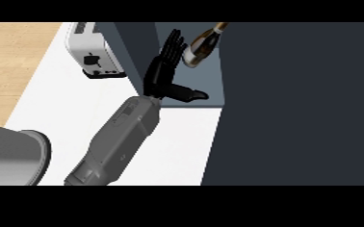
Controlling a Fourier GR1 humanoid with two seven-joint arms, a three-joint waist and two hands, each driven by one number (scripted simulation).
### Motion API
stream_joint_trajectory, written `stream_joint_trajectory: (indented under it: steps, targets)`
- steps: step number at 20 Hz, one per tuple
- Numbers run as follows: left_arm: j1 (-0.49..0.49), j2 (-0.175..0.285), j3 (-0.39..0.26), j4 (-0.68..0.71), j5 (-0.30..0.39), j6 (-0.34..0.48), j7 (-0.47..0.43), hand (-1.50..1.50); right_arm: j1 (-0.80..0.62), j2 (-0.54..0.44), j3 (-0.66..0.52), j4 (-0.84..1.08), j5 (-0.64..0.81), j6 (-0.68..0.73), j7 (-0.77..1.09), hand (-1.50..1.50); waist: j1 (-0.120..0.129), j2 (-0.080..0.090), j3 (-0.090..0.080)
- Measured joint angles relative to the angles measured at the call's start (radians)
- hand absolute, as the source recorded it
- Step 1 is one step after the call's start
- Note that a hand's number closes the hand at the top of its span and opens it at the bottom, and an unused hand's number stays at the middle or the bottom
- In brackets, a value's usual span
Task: Pick up the wine, place it into the cabinet and close the cabinet
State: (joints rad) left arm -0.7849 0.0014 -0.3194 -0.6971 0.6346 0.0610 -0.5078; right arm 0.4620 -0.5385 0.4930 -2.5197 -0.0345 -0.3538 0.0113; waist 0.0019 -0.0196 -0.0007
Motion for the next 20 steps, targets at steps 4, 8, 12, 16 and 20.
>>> stream_joint_trajectory:
  steps: [4, 8, 12, 16, 20]
  targets:
    - [0.123, 0.007, -0.053, -0.145, -0.009, 0.027, 0.031, -1.5, 0.001, -0.004, -0.003, 0.0, 0.001, -0.006, 0.003, -1.5, 0.008, 0.001, 0.0]
    - [0.266, 0.026, -0.102, -0.31, -0.024, 0.049, 0.053, -1.5, 0.008, -0.003, 0.012, 0.002, 0.004, -0.012, -0.002, -1.5, 0.011, 0.003, 0.0]
    - [0.41, 0.067, -0.128, -0.468, -0.02, 0.049, 0.073, -1.5, 0.009, -0.018, -0.005, 0.002, 0.005, -0.004, -0.005, -1.5, 0.007, 0.006, 0.0]
    - [0.523, 0.106, -0.136, -0.591, -0.013, 0.04, 0.085, -1.5, 0.008, -0.034, 0.0, 0.002, 0.008, 0.007, -0.004, -1.5, 0.001, 0.01, 0.0]
    - [0.619, 0.161, -0.127, -0.7, 0.003, 0.011, 0.095, -1.5, 0.005, -0.067, 0.004, 0.001, 0.008, 0.045, -0.006, -1.5, 0.0, 0.011, 0.0]
